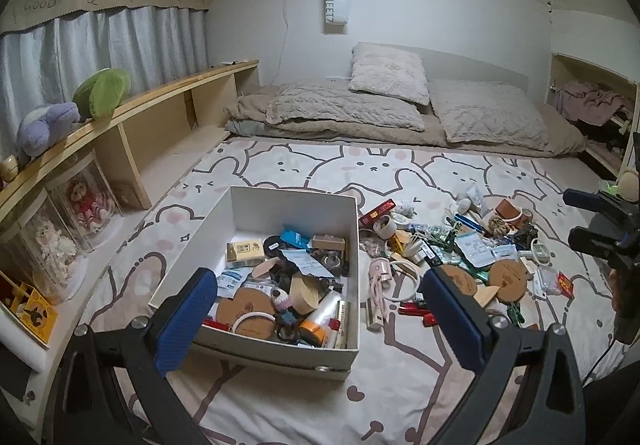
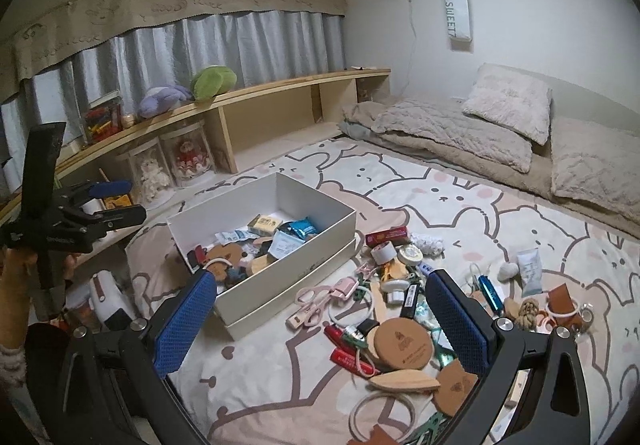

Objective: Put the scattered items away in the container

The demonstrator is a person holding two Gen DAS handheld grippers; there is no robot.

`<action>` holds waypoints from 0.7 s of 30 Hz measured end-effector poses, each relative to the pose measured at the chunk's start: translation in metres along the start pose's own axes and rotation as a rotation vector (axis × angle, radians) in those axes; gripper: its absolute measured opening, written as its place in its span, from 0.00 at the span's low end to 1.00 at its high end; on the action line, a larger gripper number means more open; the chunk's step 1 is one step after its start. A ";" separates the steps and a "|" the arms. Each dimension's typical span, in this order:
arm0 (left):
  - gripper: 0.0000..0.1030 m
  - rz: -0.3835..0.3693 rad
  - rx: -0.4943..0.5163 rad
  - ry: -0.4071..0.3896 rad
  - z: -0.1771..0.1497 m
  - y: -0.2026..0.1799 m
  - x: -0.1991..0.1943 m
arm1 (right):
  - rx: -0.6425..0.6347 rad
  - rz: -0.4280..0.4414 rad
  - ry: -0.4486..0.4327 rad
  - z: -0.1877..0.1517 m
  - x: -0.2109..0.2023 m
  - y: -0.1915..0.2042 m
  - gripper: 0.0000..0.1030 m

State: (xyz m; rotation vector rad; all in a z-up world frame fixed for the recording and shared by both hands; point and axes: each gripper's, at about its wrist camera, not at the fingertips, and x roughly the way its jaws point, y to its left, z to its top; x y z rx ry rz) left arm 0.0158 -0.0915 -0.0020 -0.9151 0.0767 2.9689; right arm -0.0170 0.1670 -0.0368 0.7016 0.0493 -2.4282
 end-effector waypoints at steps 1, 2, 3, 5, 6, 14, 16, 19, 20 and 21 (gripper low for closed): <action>1.00 -0.001 -0.001 0.000 -0.001 0.000 0.000 | 0.002 0.002 0.000 -0.002 -0.001 0.000 1.00; 1.00 -0.003 -0.002 0.001 -0.002 -0.001 -0.001 | 0.003 0.001 -0.001 -0.004 -0.003 0.001 1.00; 1.00 -0.003 -0.004 0.001 -0.004 -0.001 -0.002 | 0.002 -0.001 -0.001 -0.005 -0.003 0.001 1.00; 1.00 -0.006 -0.008 0.002 -0.006 -0.001 -0.003 | -0.005 -0.009 0.000 -0.009 -0.005 0.002 1.00; 1.00 -0.008 -0.011 0.002 -0.007 -0.001 -0.003 | -0.010 -0.014 0.001 -0.010 -0.005 0.003 1.00; 1.00 0.000 -0.005 -0.009 -0.014 -0.003 -0.007 | -0.017 -0.039 -0.002 -0.015 -0.015 0.005 1.00; 1.00 0.000 -0.011 -0.012 -0.016 -0.003 -0.007 | -0.021 -0.037 0.000 -0.015 -0.016 0.005 1.00; 1.00 -0.003 -0.019 -0.012 -0.019 -0.001 -0.009 | -0.023 -0.044 0.003 -0.017 -0.017 0.006 1.00; 1.00 -0.005 -0.021 -0.012 -0.020 0.000 -0.009 | -0.018 -0.044 0.003 -0.017 -0.018 0.007 1.00; 1.00 -0.007 -0.023 -0.010 -0.021 0.000 -0.009 | -0.012 -0.043 0.004 -0.017 -0.018 0.007 1.00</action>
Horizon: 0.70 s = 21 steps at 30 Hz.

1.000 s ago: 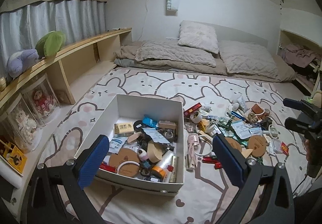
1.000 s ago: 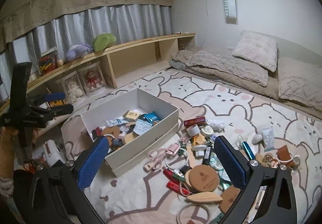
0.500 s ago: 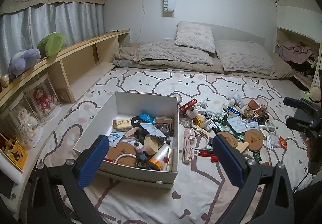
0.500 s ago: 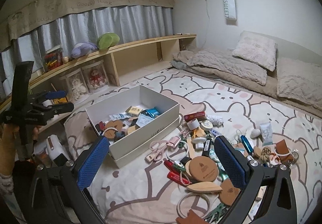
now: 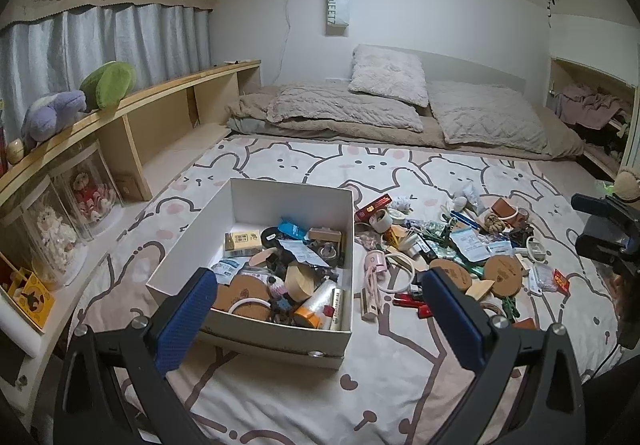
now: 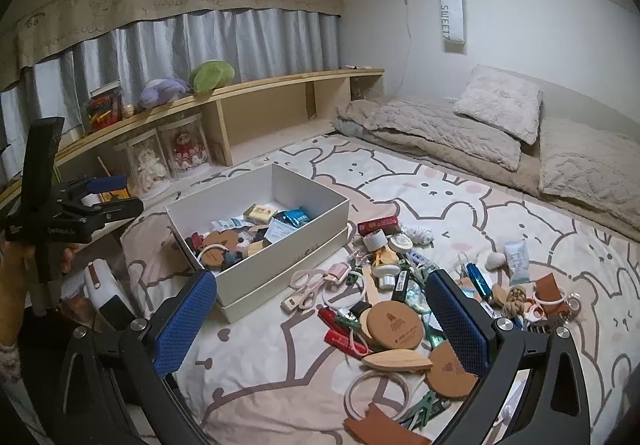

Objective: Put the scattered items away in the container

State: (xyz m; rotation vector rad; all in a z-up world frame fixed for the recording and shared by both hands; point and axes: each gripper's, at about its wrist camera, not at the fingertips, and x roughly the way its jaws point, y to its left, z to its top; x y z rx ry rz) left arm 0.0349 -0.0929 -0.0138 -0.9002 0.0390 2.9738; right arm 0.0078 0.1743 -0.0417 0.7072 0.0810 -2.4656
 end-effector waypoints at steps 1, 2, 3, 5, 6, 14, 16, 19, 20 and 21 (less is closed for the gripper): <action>1.00 -0.002 0.000 0.001 -0.001 0.000 0.000 | 0.009 0.005 0.002 0.000 0.000 0.000 1.00; 1.00 -0.004 0.001 0.002 -0.001 0.000 0.000 | 0.019 0.013 0.005 0.000 0.000 0.000 1.00; 1.00 -0.006 0.004 0.003 -0.002 -0.001 -0.001 | 0.028 0.019 0.009 0.000 0.001 0.000 1.00; 1.00 -0.009 0.010 0.004 -0.004 -0.003 -0.002 | 0.038 0.028 0.017 -0.001 0.002 0.001 1.00; 1.00 -0.010 0.012 0.005 -0.004 -0.004 -0.002 | 0.037 0.028 0.020 -0.001 0.003 0.001 1.00; 1.00 -0.026 0.025 0.004 -0.006 -0.010 -0.004 | 0.042 0.002 0.025 -0.003 0.004 -0.001 1.00; 1.00 -0.027 0.029 0.005 -0.007 -0.012 -0.004 | 0.044 -0.001 0.027 -0.003 0.005 -0.002 1.00; 1.00 -0.026 0.033 0.006 -0.007 -0.013 -0.004 | 0.045 -0.006 0.030 -0.004 0.005 -0.001 1.00; 1.00 -0.026 0.032 0.006 -0.007 -0.013 -0.004 | 0.045 -0.006 0.032 -0.004 0.005 -0.001 1.00; 1.00 -0.028 0.032 0.006 -0.007 -0.014 -0.004 | 0.044 -0.005 0.034 -0.004 0.005 -0.001 1.00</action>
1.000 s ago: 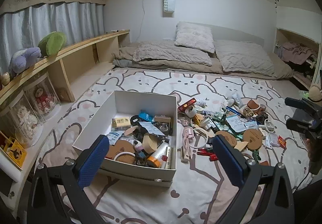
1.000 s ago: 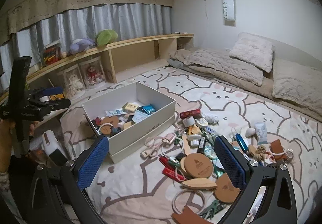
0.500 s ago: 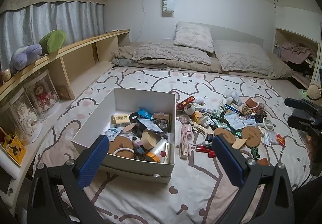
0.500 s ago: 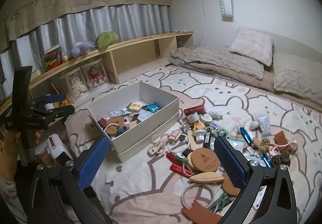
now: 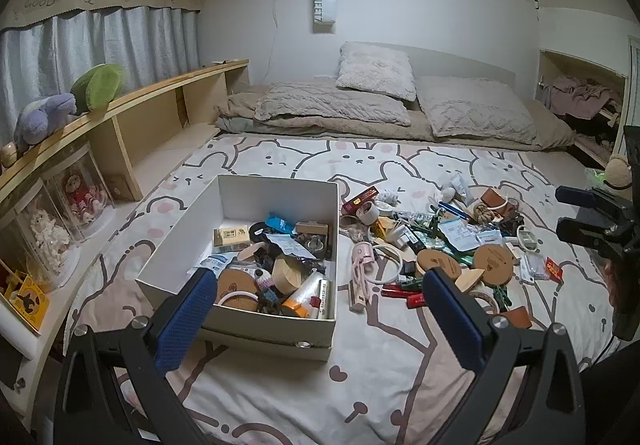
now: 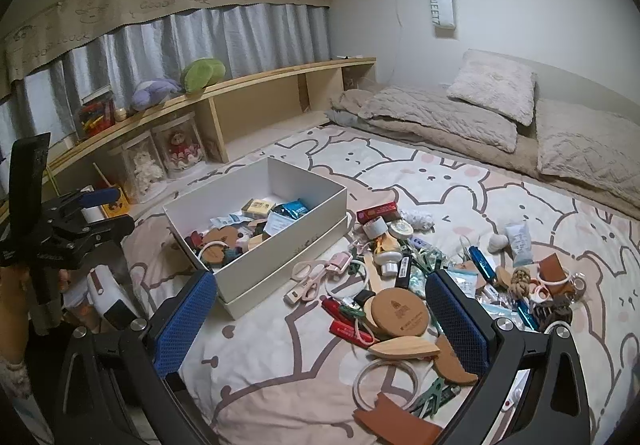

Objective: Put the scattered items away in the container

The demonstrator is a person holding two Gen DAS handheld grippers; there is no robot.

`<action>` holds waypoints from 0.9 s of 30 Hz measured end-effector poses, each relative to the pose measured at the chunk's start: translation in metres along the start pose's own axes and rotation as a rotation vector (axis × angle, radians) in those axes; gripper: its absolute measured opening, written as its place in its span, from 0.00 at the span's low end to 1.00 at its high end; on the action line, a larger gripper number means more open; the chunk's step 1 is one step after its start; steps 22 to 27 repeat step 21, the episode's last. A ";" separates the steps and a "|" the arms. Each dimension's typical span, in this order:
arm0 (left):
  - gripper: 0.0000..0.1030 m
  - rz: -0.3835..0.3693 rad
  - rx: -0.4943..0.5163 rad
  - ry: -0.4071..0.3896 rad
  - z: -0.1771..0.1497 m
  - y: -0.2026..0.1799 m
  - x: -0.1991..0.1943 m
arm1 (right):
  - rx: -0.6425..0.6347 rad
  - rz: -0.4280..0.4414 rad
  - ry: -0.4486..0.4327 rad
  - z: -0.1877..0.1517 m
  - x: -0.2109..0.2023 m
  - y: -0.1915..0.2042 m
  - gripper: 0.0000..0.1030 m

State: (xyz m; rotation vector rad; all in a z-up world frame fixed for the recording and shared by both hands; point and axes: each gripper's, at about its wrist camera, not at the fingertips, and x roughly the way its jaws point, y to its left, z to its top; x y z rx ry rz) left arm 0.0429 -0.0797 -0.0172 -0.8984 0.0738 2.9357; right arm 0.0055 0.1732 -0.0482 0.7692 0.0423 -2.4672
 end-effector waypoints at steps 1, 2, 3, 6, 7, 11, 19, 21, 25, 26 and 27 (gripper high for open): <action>1.00 -0.001 0.000 0.000 0.000 0.000 0.000 | -0.002 0.000 0.002 0.000 0.000 0.000 1.00; 1.00 0.000 0.000 0.000 -0.001 0.000 0.000 | -0.004 -0.001 0.005 -0.001 0.001 0.001 1.00; 1.00 0.001 0.000 -0.001 -0.001 0.000 0.000 | -0.006 -0.001 0.007 -0.001 0.002 0.002 1.00; 1.00 0.006 0.001 -0.003 -0.001 0.000 0.000 | -0.014 -0.004 0.010 -0.001 0.003 0.004 1.00; 1.00 0.008 0.001 -0.003 -0.001 0.000 0.000 | -0.015 -0.003 0.010 -0.001 0.003 0.004 1.00; 1.00 0.009 -0.002 -0.001 -0.003 0.002 0.001 | -0.016 -0.002 0.012 -0.002 0.003 0.005 1.00; 1.00 0.017 0.017 -0.018 -0.005 0.001 0.000 | -0.017 -0.006 0.013 -0.002 0.004 0.005 1.00; 1.00 0.015 0.015 -0.017 -0.006 0.001 0.000 | -0.018 -0.006 0.015 -0.002 0.004 0.005 1.00; 1.00 0.015 0.015 -0.017 -0.006 0.001 0.000 | -0.018 -0.006 0.015 -0.002 0.004 0.005 1.00; 1.00 0.015 0.015 -0.017 -0.006 0.001 0.000 | -0.018 -0.006 0.015 -0.002 0.004 0.005 1.00; 1.00 0.015 0.015 -0.017 -0.006 0.001 0.000 | -0.018 -0.006 0.015 -0.002 0.004 0.005 1.00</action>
